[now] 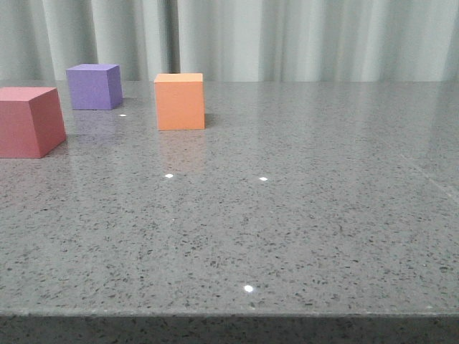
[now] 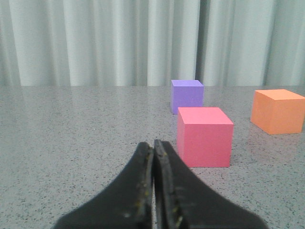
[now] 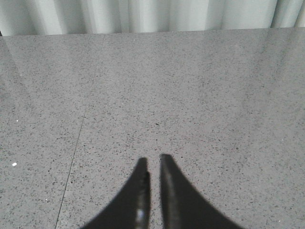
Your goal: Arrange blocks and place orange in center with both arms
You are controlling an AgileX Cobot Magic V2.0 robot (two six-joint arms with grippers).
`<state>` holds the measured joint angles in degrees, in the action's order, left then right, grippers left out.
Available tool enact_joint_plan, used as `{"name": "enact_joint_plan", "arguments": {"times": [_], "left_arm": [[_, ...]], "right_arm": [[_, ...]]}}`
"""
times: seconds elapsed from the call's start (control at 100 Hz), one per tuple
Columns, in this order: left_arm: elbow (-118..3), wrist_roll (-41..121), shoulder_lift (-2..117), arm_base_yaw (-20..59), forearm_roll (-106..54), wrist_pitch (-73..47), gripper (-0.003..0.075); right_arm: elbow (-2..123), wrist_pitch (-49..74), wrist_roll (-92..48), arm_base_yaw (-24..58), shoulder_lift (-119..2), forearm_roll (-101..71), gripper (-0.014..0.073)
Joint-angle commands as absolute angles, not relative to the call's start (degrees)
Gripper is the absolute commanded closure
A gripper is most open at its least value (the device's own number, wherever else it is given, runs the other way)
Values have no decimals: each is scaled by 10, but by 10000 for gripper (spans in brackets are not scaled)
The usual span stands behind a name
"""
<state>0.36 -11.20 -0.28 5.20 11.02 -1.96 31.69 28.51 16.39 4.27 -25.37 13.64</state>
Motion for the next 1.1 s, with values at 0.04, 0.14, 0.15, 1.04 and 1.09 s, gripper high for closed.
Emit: {"name": "enact_joint_plan", "arguments": {"times": [0.04,0.14,0.15,1.04,1.09], "left_arm": [[28,-115,-21,53,109,30,741],[28,-115,-21,53,109,30,741],[28,-115,-21,53,109,30,741],[-440,-115,255,53,77,-364,741],[-472,-115,293,53,77,-397,741]], "right_arm": [[331,249,164,39,-256,150,659],[331,249,164,39,-256,150,662],[331,249,164,39,-256,150,662],[331,249,164,39,-256,150,662],[331,249,164,39,-256,150,662]]}}
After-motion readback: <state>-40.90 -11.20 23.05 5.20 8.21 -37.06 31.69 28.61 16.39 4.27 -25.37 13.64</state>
